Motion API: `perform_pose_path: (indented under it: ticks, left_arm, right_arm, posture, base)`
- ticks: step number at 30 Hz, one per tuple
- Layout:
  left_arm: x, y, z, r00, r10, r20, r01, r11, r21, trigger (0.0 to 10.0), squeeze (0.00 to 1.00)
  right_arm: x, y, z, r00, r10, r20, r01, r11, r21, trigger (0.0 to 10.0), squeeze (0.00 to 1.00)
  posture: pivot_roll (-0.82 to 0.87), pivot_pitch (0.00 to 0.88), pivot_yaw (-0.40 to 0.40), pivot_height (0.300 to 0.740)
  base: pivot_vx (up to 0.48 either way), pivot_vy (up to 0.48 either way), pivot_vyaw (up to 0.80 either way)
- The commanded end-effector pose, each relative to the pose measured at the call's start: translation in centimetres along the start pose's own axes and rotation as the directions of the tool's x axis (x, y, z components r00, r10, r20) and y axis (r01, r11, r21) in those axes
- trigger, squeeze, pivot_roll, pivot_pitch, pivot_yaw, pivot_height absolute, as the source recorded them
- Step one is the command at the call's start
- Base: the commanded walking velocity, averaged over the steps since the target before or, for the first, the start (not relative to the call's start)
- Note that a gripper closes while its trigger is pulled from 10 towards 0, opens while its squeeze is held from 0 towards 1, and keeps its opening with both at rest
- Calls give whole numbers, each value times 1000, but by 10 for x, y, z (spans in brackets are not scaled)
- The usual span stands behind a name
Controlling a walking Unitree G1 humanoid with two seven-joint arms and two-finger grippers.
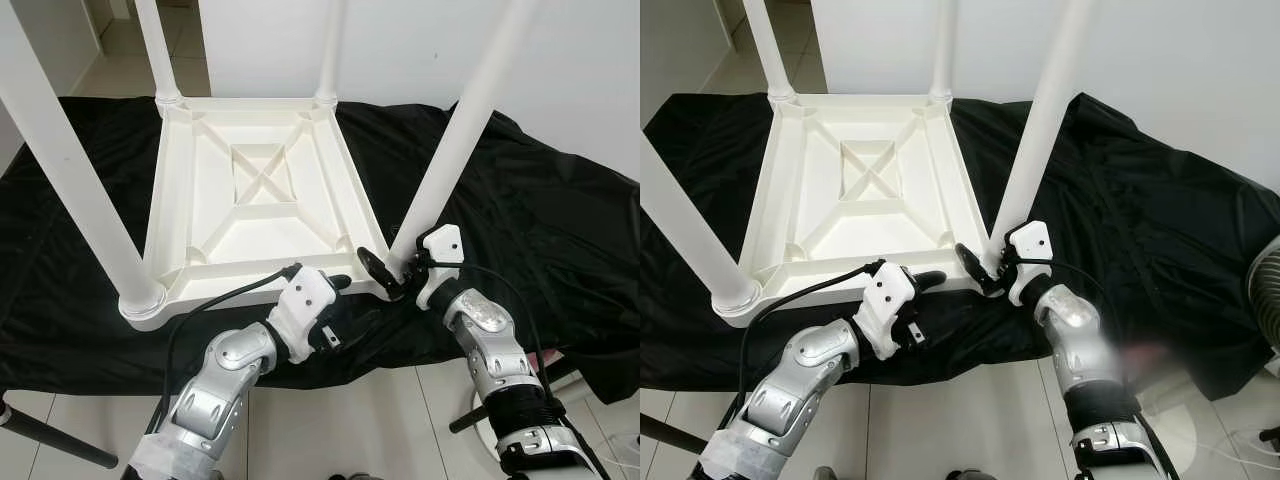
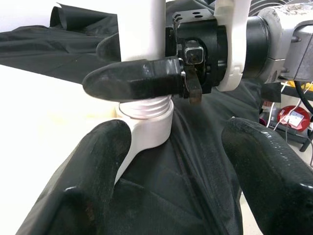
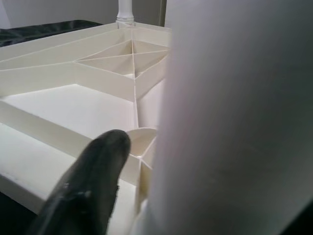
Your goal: Building children table
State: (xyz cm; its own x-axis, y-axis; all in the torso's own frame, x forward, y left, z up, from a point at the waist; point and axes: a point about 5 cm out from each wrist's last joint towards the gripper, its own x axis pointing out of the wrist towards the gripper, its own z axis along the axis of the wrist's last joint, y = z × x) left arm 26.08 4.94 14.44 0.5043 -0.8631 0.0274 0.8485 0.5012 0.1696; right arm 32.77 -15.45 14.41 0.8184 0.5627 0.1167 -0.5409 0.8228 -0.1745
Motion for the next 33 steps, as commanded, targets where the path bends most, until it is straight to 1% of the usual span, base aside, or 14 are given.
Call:
perform_pose_path:
  ticks: [1, 7, 8, 9, 13, 18, 20, 21, 22, 23, 25, 27, 31, 33]
  left_arm:
    - [1, -2, -2, 1000, -4, -13, 5, 1000, 12, 10000, 0]
    - [0, -2, -2, 1000, 0, -15, 1, 1000, 18, 10000, 0]
    - [0, -2, -2, 1000, 0, -15, 0, 1000, 19, 10000, 0]
    - [0, -2, -2, 1000, 0, -15, 1, 1000, 20, 10000, 0]
    - [0, -2, -2, 1000, -1, -15, 1, 1000, 22, 10000, 0]
    - [0, -3, -3, 1000, -2, -16, 2, 1000, 24, 10000, 0]
    - [0, -3, -3, 1000, -2, -16, 2, 1000, 24, 10000, 0]
    - [0, -4, -4, 1000, -3, -16, 3, 1000, 24, 10000, 0]
    - [0, -4, -4, 1000, -3, -16, 3, 1000, 24, 10000, 0]
    - [1, -4, -3, 1000, -3, -16, 3, 1000, 24, 10000, 0]
    - [1, -4, -3, 1000, -3, -16, 3, 1000, 24, 10000, 0]
    - [1, -4, -4, 1000, -3, -16, 3, 1000, 23, 10000, 0]
    - [2, -4, -4, 1000, -3, -15, 4, 1000, 24, 10000, 0]
    - [2, -5, -3, 1000, -4, -13, 4, 1000, 23, 10000, 0]
  right_arm:
    - [-1, -1, -6, 999, 30, -27, -30, 1000, -6, 0, 0]
    - [-4, -5, -8, 1000, 15, -24, -15, 1000, 16, 157, 0]
    - [-5, -5, -9, 1000, 7, -18, -7, 1000, 26, 3529, 0]
    - [-7, -5, -8, 1000, -15, -9, 16, 999, 49, 10000, 0]
    - [-9, -4, -7, 998, -63, -2, 63, 995, 73, 10000, 0]
    - [-9, 2, -7, 965, -260, -27, 261, 962, 85, 10000, 0]
    - [-9, 2, -7, 965, -260, -27, 261, 962, 85, 10000, 0]
    - [-9, 12, -9, 931, -361, -50, 364, 922, 133, 10000, 0]
    - [-9, 12, -9, 931, -361, -50, 364, 922, 133, 10000, 0]
    - [-9, 17, -11, 899, -432, -78, 439, 885, 154, 10000, 0]
    - [-9, 17, -11, 899, -432, -78, 439, 885, 154, 10000, 0]
    - [-11, 28, -16, 823, -552, -136, 569, 803, 180, 10000, 0]
    - [-7, 42, -18, 797, -582, -161, 604, 771, 200, 10000, 0]
    - [-2, 51, -15, 814, -560, -152, 580, 782, 229, 10000, 0]
  posture:
    - [-29, 68, -56, 740]
    - [-30, 70, -57, 740]
    - [-32, 72, -56, 740]
    - [-33, 74, -55, 740]
    - [-34, 75, -56, 740]
    - [-42, 79, -54, 740]
    - [-42, 79, -54, 740]
    - [-43, 80, -54, 740]
    - [-43, 80, -54, 740]
    - [-45, 81, -53, 740]
    - [-45, 81, -53, 740]
    - [-46, 81, -54, 740]
    - [-47, 82, -55, 740]
    - [-45, 83, -58, 740]
  base:
    - [0, 0, 0]
    - [0, 0, 0]
    - [0, 0, 0]
    - [0, 0, 0]
    - [0, 0, 0]
    - [0, 0, 0]
    - [0, 0, 0]
    - [0, 0, 0]
    - [0, 0, 0]
    - [0, 0, 0]
    - [0, 0, 0]
    - [0, 0, 0]
    - [0, 0, 0]
    - [0, 0, 0]
